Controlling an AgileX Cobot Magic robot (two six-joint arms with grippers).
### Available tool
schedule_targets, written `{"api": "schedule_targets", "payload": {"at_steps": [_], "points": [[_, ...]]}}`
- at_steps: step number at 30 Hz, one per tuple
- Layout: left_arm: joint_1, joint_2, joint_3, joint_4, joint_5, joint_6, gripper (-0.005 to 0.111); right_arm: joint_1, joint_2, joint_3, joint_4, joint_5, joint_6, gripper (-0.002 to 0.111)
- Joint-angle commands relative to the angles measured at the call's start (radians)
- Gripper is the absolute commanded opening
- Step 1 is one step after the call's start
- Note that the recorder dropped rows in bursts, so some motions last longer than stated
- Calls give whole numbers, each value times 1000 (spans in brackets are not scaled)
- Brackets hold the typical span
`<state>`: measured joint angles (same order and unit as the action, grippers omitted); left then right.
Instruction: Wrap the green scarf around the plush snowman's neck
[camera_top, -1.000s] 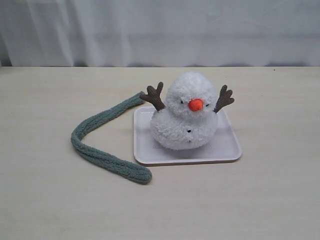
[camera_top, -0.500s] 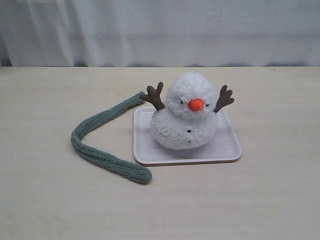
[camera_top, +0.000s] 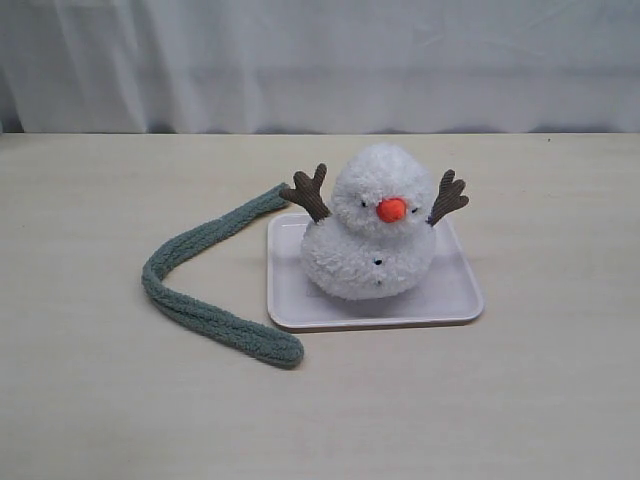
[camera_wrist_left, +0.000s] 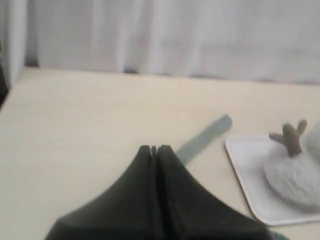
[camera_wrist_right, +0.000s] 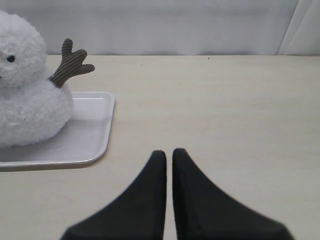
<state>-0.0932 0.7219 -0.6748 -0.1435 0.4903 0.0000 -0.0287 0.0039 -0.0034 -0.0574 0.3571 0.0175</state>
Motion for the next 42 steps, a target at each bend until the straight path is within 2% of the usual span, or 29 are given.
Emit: {"api": "schedule_targets", "payload": {"at_steps": [1,4,7,14,16,23,29,34,39,42], "points": [[0,215,-6,-276,7,243,0,-4,-4,3,-3,-7,-6,4],[0,349,-6,-411,-6,406,3,-4,-4,3,-3,-7,-6,4],[0,448,-6,-530,-27,517,13,-4,-4,3,-3,-7,-6,4],[0,630,-6,-769,25,792,53,-4,-4,3,-3,-7,-6,4],[0,678,-6,-798,56,837,60,-4,-4,3,-3,-7,-6,4],[0,821,-6,-824,40,862,61,-4,-4,3,-3,-7,-6,4],[-12,898,-6,-1102,73,1202,61,-4,-4,3,-3,-7,-6,4],[-87,961,-18,-1125,-3,1364,61,-4,-4,3,-3,-7,-6,4],[-185,976,-61,-1121,-46,1710,61,-4,-4,3,-3,-7,-6,4],[-251,976,-71,-1080,-176,1837,61,-4,-4,3,-3,-7,-6,4]]}}
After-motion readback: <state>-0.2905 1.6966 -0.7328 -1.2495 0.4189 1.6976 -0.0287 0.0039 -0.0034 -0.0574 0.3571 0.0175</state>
